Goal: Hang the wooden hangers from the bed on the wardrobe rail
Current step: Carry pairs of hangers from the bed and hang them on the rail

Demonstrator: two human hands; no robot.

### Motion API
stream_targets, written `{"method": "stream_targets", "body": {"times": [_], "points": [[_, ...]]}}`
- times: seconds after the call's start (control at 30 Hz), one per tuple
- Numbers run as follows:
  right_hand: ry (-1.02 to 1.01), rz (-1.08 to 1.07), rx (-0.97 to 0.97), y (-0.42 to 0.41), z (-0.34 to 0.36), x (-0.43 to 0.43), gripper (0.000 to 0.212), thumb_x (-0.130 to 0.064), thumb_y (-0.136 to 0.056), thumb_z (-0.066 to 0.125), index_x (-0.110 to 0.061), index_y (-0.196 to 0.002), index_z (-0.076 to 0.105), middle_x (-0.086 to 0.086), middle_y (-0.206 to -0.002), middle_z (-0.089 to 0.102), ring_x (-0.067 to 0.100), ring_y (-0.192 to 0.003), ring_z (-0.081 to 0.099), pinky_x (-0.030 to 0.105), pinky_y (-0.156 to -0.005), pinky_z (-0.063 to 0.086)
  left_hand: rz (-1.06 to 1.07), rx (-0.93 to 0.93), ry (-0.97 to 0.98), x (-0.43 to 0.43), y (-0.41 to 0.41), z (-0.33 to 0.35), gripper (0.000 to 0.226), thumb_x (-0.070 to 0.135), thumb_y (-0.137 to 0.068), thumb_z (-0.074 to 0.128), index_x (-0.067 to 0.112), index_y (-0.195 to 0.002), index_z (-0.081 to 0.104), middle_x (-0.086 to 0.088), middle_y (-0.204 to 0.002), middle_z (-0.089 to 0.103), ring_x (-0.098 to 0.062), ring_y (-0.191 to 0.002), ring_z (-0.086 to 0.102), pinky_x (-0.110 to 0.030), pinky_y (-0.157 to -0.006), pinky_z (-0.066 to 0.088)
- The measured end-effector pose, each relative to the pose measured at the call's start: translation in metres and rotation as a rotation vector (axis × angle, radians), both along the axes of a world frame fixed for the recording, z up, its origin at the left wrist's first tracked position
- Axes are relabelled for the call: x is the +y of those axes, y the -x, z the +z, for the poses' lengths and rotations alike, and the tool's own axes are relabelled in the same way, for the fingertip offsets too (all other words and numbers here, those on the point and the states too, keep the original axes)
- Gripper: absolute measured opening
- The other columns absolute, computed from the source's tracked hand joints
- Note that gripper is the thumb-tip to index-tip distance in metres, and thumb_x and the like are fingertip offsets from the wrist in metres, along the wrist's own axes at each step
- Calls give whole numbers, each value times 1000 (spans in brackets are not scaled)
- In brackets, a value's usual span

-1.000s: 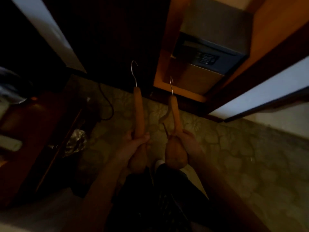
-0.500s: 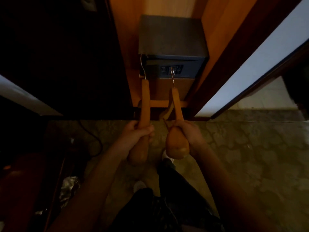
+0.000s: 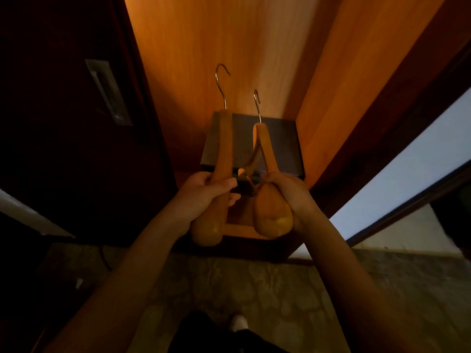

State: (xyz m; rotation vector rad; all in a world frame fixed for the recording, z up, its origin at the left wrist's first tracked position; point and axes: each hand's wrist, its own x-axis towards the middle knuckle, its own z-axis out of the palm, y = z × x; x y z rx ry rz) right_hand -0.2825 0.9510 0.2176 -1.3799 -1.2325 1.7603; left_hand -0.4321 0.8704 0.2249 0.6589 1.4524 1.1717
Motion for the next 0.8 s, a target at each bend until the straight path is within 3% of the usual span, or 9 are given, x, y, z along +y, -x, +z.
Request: {"method": "stream_targets", "body": {"times": [0.17,0.23,0.3,0.43,0.5,0.57,0.7,0.8], "points": [[-60,15,34,18,44,58,8,-16,-78,63,-9,-74,65,7,-68,64,18,-59,59,30,-58,46,-30,64,-93,48,12,47,13,17,-86,60,8,-96,63,-2,-68,70,-3,-53,67,-17,-48,53],[-73,5,60,27,63,79,14,-21,-64,70,-10,-70,65,7,-67,63,18,-58,58,33,-61,45,-32,84,-126,66,22,66,8,18,-86,61,11,-91,63,-2,-68,70,-3,-53,67,-18,-48,54],[-111,-10,68,36,81,100,19,-25,-48,73,-12,-61,67,6,-65,65,19,-62,59,38,-68,45,-28,95,-163,86,33,83,13,18,-85,62,9,-94,65,0,-63,71,-3,-53,67,-17,-49,54],[-164,-20,97,53,117,133,16,-32,-38,73,-17,-45,72,7,-70,68,22,-66,61,41,-75,47,-24,104,-221,128,50,117,16,16,-84,63,6,-96,65,0,-60,70,-4,-50,66,-15,-48,51],[-207,-19,134,63,134,148,14,-26,-54,73,-20,-41,71,8,-70,68,21,-65,60,41,-76,47,-18,108,-258,147,59,133,10,15,-85,63,7,-91,64,-1,-62,68,-4,-49,66,-16,-47,51],[-237,-21,142,72,147,165,28,-18,-71,68,-19,-43,72,8,-69,68,22,-67,61,42,-79,48,-8,114,-289,164,69,146,9,15,-84,63,8,-90,64,1,-60,69,-3,-49,66,-19,-47,51],[-300,-38,177,93,173,193,17,-15,-75,64,-14,-59,70,8,-68,69,21,-65,61,39,-74,48,-18,172,-317,194,85,170,20,18,-84,63,8,-102,62,-1,-69,69,-3,-50,66,-18,-48,49],[-327,-45,211,103,191,209,16,-14,-78,64,-11,-63,67,2,-55,68,17,-58,61,34,-68,49,-43,207,-339,213,93,186,27,17,-84,62,6,-108,60,-2,-82,66,-7,-62,66,-20,-54,49]]}}
